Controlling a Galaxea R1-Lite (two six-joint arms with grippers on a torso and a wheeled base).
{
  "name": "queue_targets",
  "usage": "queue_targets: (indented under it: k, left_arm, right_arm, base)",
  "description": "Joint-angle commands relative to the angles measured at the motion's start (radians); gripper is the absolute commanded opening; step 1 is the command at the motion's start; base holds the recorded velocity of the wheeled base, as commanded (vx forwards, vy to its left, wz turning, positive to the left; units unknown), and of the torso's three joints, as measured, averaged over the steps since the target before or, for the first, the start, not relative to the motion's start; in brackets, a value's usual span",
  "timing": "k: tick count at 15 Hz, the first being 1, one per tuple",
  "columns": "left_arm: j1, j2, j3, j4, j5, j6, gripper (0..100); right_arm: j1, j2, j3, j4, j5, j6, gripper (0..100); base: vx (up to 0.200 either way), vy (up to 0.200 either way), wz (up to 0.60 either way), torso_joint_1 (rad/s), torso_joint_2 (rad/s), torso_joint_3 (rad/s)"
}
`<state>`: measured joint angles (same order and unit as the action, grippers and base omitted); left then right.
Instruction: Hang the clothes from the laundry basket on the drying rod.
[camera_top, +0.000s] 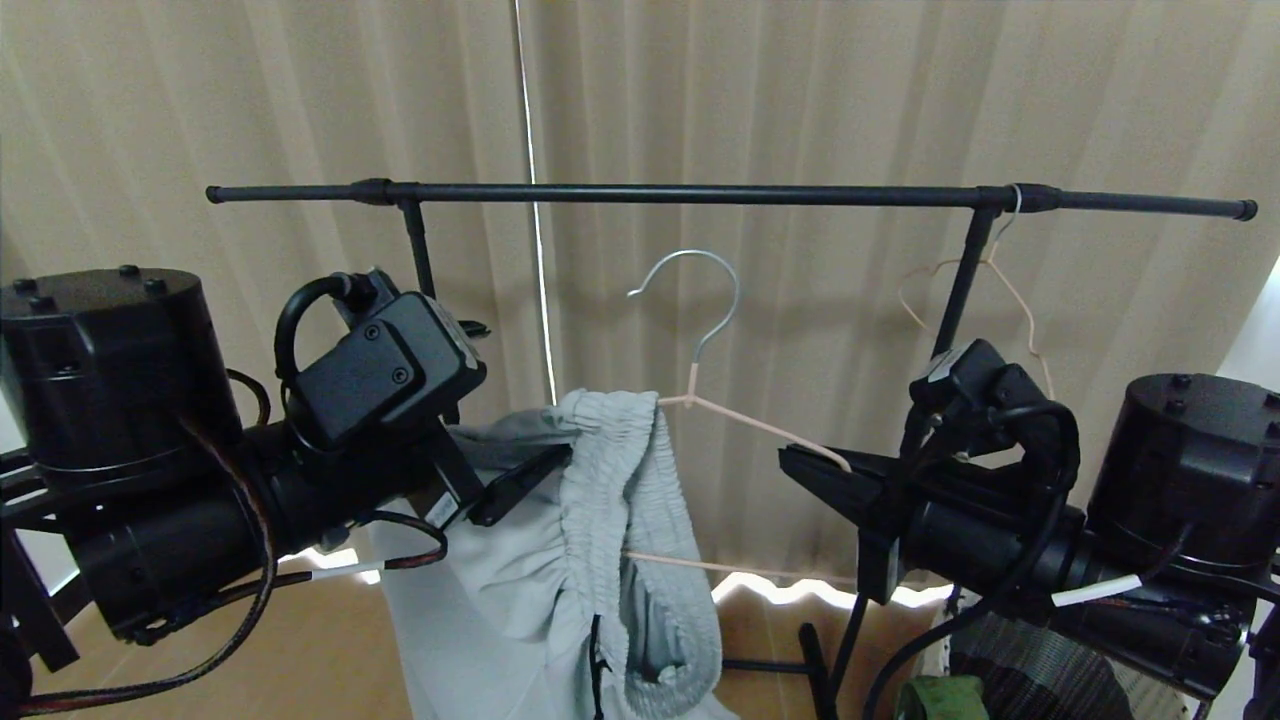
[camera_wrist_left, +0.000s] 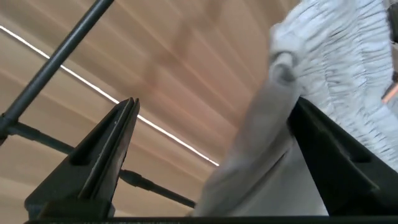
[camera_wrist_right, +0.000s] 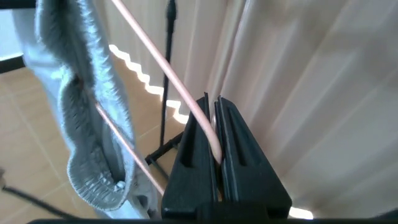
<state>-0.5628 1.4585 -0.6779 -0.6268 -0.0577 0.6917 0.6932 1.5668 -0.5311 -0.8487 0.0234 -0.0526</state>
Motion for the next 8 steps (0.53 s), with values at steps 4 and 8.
queue_targets:
  k: [4, 8]
  left_arm:
    - [-0.002, 0.010, 0.004, -0.001, -0.001, 0.022, 100]
    - [0.000, 0.006, 0.027, -0.002, -0.001, 0.025, 0]
  right_arm:
    - [0.009, 0.010, 0.028, -0.067, 0.044, -0.033, 0]
    - [0.009, 0.010, 0.039, -0.092, 0.095, -0.033, 0]
  base:
    - [0.000, 0.000, 0.00, 0.000, 0.00, 0.000]
    - [0.000, 0.000, 0.00, 0.000, 0.00, 0.000]
